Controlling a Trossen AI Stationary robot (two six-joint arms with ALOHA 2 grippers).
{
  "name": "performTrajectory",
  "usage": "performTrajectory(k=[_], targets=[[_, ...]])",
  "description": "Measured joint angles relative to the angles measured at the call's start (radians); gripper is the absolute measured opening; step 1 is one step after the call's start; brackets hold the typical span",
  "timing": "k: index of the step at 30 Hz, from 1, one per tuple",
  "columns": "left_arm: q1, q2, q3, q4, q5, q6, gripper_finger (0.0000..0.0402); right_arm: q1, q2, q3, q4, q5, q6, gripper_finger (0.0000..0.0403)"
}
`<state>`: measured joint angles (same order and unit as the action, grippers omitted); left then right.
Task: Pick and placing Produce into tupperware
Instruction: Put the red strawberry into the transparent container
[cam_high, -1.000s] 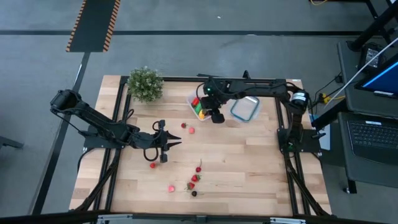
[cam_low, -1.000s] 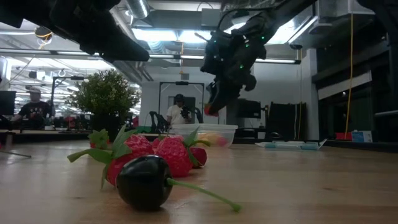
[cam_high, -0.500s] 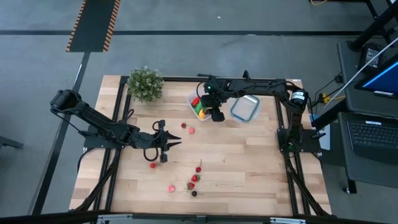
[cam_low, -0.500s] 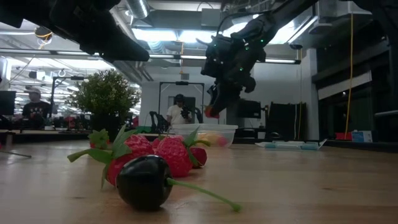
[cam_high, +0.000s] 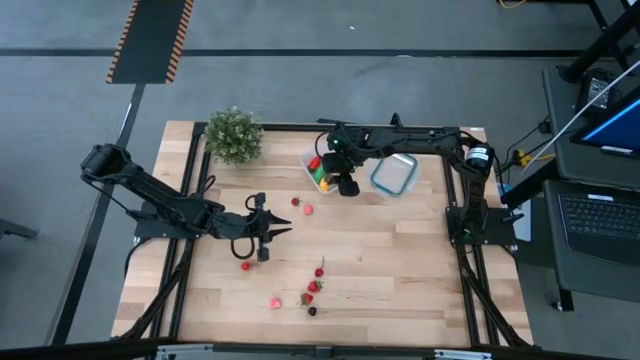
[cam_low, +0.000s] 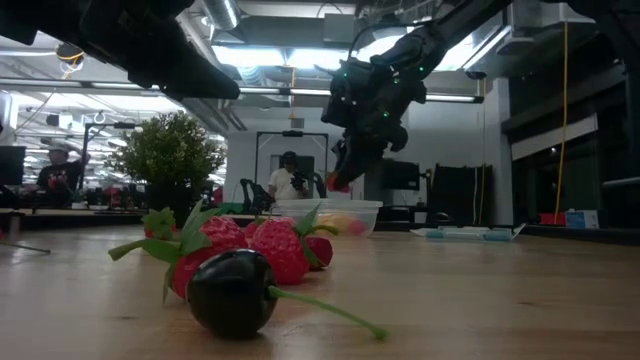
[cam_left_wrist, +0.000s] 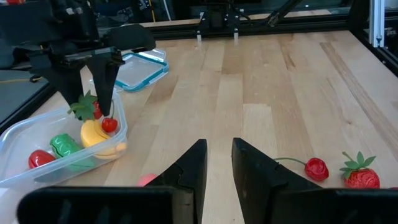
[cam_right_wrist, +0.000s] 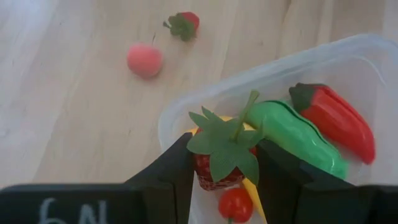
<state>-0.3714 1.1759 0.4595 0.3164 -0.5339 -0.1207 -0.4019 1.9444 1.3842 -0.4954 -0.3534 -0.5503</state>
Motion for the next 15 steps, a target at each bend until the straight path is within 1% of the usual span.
performTrajectory(k=[8,15], targets=[[0.0,0.0,0.0,-0.012,0.0,-0.004,0.0069,0.0,0.039,0.0,0.026,-0.01,0.031,0.0137],[0.0,0.0,0.0,-0.041,0.0,-0.007,0.0069,0.0,0.042,0.0,0.004,-0.008,0.033,0.0137]])
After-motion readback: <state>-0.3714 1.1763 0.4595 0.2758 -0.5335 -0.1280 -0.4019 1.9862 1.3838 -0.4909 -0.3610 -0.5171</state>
